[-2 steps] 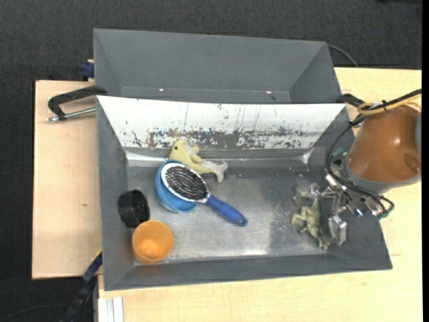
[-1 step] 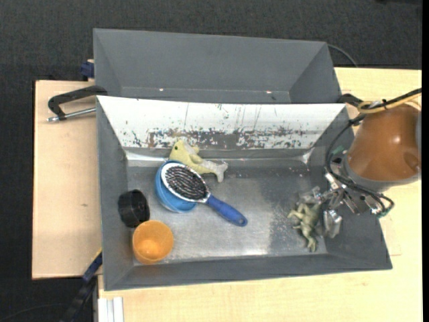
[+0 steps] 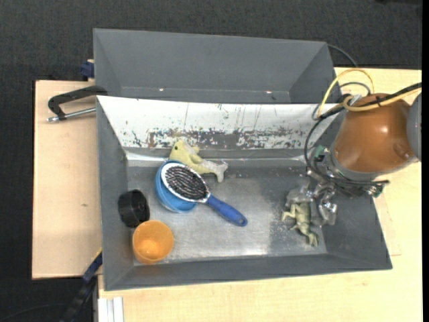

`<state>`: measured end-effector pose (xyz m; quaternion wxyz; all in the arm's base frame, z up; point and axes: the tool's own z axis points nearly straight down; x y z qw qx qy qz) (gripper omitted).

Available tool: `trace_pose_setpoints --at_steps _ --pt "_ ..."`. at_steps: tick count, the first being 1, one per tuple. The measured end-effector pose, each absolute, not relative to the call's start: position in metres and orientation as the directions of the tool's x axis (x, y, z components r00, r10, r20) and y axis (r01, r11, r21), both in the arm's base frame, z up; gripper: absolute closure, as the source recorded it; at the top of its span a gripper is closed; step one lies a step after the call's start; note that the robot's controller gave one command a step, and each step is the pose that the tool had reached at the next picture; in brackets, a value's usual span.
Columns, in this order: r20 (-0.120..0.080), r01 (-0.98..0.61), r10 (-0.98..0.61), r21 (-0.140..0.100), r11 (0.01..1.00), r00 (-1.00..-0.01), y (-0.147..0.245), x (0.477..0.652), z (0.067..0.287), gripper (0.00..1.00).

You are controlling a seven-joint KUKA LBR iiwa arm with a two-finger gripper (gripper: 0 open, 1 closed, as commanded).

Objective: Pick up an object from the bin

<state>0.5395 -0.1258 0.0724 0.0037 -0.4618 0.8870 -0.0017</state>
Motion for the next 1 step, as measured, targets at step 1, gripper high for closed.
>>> trace_pose_setpoints --at_steps 1 --pt "-0.009 -0.813 -0.813 -0.012 0.583 -0.583 -0.1028 0.5477 0.2041 1.0"
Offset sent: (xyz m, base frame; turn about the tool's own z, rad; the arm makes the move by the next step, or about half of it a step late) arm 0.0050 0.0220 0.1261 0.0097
